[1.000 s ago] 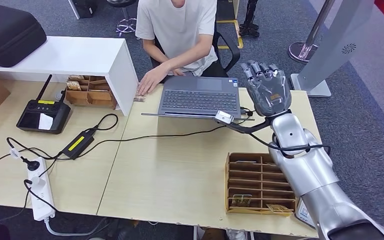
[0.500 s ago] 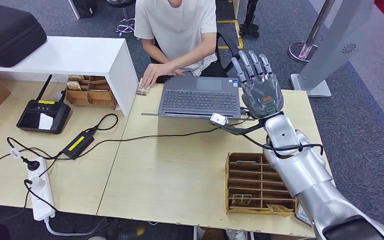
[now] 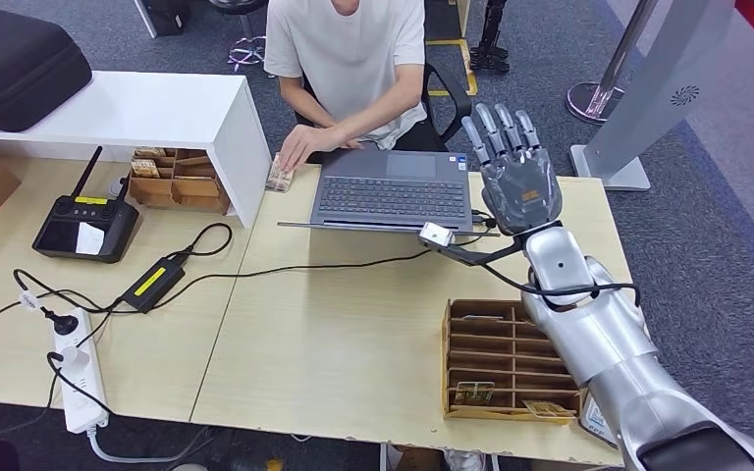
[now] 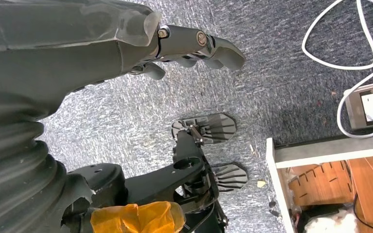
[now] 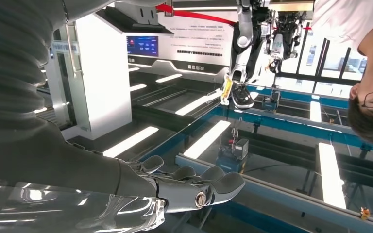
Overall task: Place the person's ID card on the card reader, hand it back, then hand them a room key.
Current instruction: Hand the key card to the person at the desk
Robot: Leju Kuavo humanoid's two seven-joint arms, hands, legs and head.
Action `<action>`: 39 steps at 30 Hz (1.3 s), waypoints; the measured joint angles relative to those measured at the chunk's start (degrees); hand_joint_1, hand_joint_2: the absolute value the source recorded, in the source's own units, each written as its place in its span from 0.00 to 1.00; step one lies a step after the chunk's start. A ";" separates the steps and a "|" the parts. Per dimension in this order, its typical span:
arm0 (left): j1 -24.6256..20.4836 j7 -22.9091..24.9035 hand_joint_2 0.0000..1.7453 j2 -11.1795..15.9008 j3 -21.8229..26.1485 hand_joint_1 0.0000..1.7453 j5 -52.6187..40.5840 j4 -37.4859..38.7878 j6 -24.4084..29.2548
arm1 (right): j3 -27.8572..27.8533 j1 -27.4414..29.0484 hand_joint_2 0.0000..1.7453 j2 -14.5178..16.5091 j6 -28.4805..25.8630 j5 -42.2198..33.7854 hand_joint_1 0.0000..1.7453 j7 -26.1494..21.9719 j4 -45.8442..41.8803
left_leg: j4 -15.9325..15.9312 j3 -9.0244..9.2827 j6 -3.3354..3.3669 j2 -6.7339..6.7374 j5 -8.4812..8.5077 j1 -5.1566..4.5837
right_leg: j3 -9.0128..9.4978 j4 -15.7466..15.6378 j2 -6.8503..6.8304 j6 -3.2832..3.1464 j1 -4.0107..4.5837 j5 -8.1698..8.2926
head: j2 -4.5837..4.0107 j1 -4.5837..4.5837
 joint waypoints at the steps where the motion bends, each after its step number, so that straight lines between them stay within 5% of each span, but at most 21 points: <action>1: 0.00 0.01 1.00 0.01 0.00 0.00 0.01 0.00 -0.01 | -0.01 -0.02 1.00 -0.03 0.04 0.01 0.00 0.10 0.08 | 0.00 0.00 0.00 0.00 0.00 0.00 | 0.00 0.00 0.00 0.00 0.00 0.00 | 0.00 0.00; 12: 0.56 0.10 1.00 0.75 0.00 0.00 0.28 0.00 -0.80 | -2.54 -1.68 1.00 -4.80 -2.69 0.35 0.00 2.38 7.02 | 0.07 -0.04 0.01 -0.06 -0.01 -0.01 | 0.01 -0.02 -0.06 0.01 -0.01 0.01 | 0.00 0.01; 16: 1.01 0.09 1.00 1.22 0.00 0.00 0.52 0.00 -1.03 | -4.75 -2.30 0.00 -7.26 -3.54 -0.24 0.00 3.09 9.24 | 0.10 -0.04 0.02 -0.06 -0.02 -0.02 | 0.00 -0.04 -0.06 0.02 -0.01 0.01 | 0.00 0.00; 21: 1.81 -0.16 1.00 1.60 0.00 0.00 1.36 0.00 -0.92 | -8.31 0.24 0.00 -9.73 -3.99 -1.47 0.00 3.48 6.90 | 0.10 -0.04 0.02 -0.06 -0.03 -0.01 | 0.00 -0.05 -0.06 0.02 0.00 0.00 | 0.00 0.00; 25: 2.62 -0.83 1.00 1.91 0.00 0.00 2.01 0.00 -0.60 | -11.77 5.85 1.00 -11.31 -4.08 -2.06 0.00 3.86 0.14 | 0.09 -0.05 0.03 -0.07 -0.05 0.00 | 0.00 -0.05 -0.07 0.03 0.00 -0.01 | 0.00 0.00; 39: 4.65 -2.09 1.00 3.85 0.02 0.00 3.40 0.00 -0.63 | -19.74 22.12 1.00 -14.67 -3.51 -4.10 0.00 1.99 -21.49 | 0.06 -0.07 0.04 -0.05 -0.06 0.00 | -0.02 -0.06 -0.07 0.03 0.00 -0.02 | 0.00 0.01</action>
